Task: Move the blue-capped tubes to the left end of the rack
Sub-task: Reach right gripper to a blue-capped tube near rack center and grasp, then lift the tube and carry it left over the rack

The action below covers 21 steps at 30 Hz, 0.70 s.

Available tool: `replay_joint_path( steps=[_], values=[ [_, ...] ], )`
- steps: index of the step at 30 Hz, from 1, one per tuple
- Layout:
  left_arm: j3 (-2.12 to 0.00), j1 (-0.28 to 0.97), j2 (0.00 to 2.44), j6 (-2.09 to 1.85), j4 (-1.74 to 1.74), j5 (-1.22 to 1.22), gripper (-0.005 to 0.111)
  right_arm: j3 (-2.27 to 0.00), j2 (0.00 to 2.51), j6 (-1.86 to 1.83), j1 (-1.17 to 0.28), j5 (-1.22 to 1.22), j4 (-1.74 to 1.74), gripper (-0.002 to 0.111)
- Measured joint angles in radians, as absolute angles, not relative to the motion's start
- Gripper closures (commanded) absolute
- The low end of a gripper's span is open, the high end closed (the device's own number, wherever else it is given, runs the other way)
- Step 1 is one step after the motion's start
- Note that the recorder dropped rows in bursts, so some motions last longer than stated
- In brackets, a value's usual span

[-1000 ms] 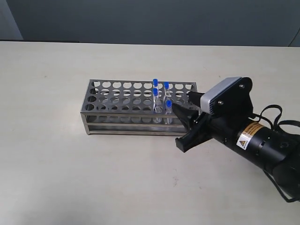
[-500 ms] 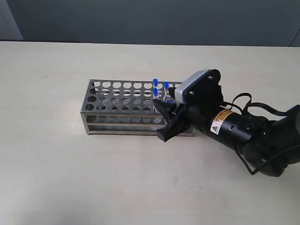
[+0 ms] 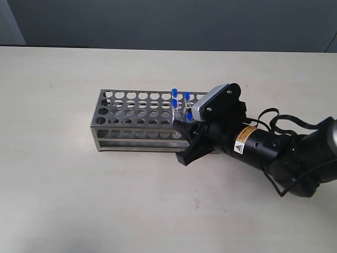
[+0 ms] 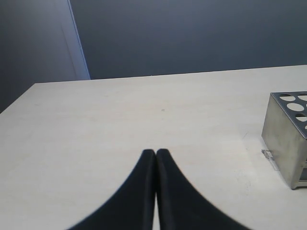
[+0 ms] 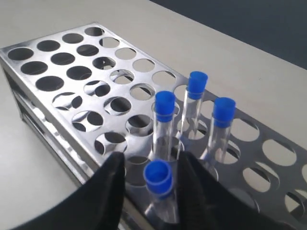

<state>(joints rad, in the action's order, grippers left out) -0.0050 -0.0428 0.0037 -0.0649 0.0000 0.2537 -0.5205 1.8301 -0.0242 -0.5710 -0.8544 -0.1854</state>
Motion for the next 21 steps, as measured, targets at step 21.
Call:
replay_joint_path(
  steps=[21],
  values=[
    [-0.005,-0.043,0.004,-0.065,0.0,0.254,0.106,-0.522,1.76,-0.023,-0.571,-0.826,-0.161,0.108]
  ],
)
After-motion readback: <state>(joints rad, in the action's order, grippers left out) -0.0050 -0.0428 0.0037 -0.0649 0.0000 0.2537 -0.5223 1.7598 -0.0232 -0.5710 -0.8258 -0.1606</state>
